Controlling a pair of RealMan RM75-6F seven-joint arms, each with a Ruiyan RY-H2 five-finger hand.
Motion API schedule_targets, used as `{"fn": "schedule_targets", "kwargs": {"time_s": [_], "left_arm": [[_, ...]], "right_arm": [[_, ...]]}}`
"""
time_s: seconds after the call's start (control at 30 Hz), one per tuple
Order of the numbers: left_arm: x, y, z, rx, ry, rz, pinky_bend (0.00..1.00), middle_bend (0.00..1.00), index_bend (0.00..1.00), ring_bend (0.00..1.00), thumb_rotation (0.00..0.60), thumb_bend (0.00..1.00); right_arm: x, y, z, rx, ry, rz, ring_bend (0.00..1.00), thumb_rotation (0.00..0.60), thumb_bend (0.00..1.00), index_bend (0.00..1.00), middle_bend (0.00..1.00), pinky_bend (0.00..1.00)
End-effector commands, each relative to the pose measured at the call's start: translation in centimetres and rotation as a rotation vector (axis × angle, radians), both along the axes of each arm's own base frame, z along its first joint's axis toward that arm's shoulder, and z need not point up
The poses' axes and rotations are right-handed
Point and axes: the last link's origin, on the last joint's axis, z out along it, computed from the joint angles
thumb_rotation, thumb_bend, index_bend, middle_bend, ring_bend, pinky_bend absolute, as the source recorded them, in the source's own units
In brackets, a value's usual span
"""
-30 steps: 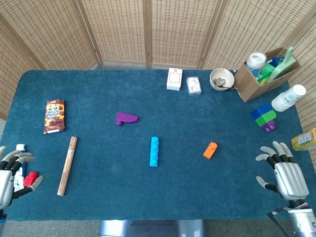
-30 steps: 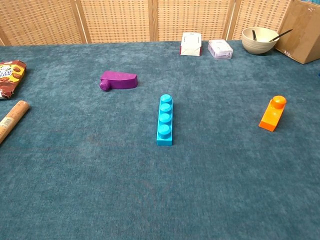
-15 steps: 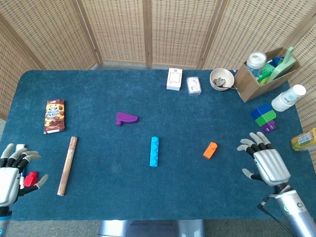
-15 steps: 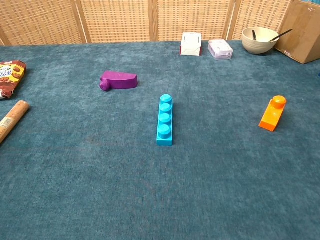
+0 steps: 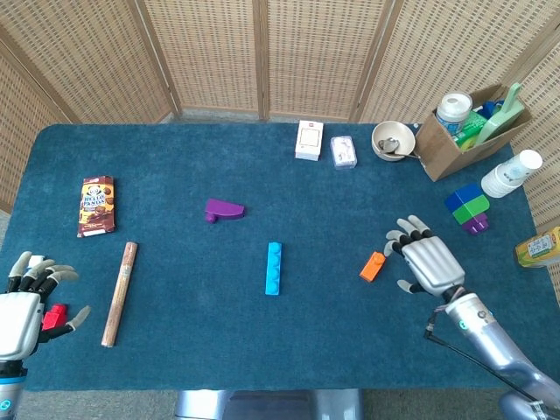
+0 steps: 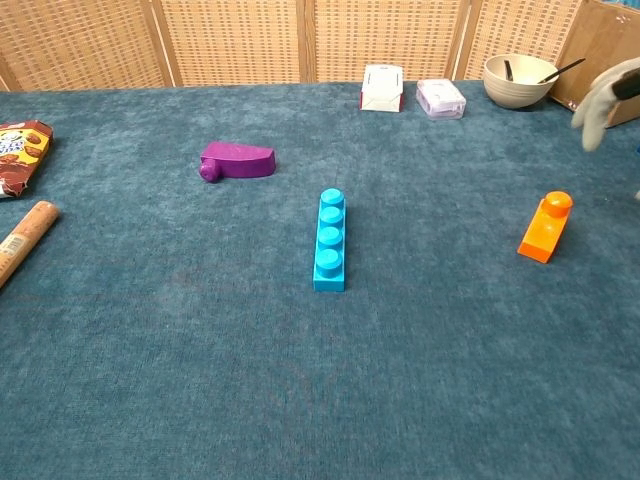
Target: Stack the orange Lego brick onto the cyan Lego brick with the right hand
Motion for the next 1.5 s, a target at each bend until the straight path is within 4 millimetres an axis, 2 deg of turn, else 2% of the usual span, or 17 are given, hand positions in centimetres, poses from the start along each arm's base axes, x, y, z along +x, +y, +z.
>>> {"fn": "schedule_targets", "kwargs": {"time_s": [0.03, 0.43, 0.9, 1.2, 1.5], "left_arm": [[0.1, 0.1, 0.0, 0.0, -0.002, -0.003, 0.0, 0.35, 0.36, 0.23, 0.502, 0.28], [-0.2, 0.0, -0.1, -0.004, 0.002, 0.005, 0.0, 0.35, 0.37, 0.23, 0.502, 0.28], [-0.4, -0.2, 0.0, -0.001, -0.002, 0.007, 0.0, 0.35, 0.37, 0.23, 0.503, 0.28], [-0.6, -0.4, 0.2, 0.009, -0.006, 0.009, 0.0, 0.35, 0.37, 0.23, 0.5, 0.28], [-0.9, -0.6, 0.4, 0.014, -0.002, 0.019, 0.0, 0.35, 0.37, 0.23, 0.505, 0.28]], "right_arm": [[0.0, -0.7, -1.0, 0.02, 0.013, 0.007, 0.1, 0.6, 0.18, 0.41, 0.25, 0.09], [-0.3, -1.8, -3.6, 0.057, 0.105, 0.04, 0.09, 0.6, 0.17, 0.41, 0.25, 0.09], [-0.6, -2.5, -4.8, 0.088, 0.153, 0.042, 0.08, 0.6, 0.17, 0.41, 0.25, 0.09], [0.5, -3.1, -5.2, 0.086, 0.144, 0.069, 0.07, 0.6, 0.17, 0.4, 0.25, 0.09], [0.6, -3.9, -6.5, 0.12, 0.176, 0.086, 0.04, 0.6, 0.16, 0.4, 0.25, 0.09]]}}
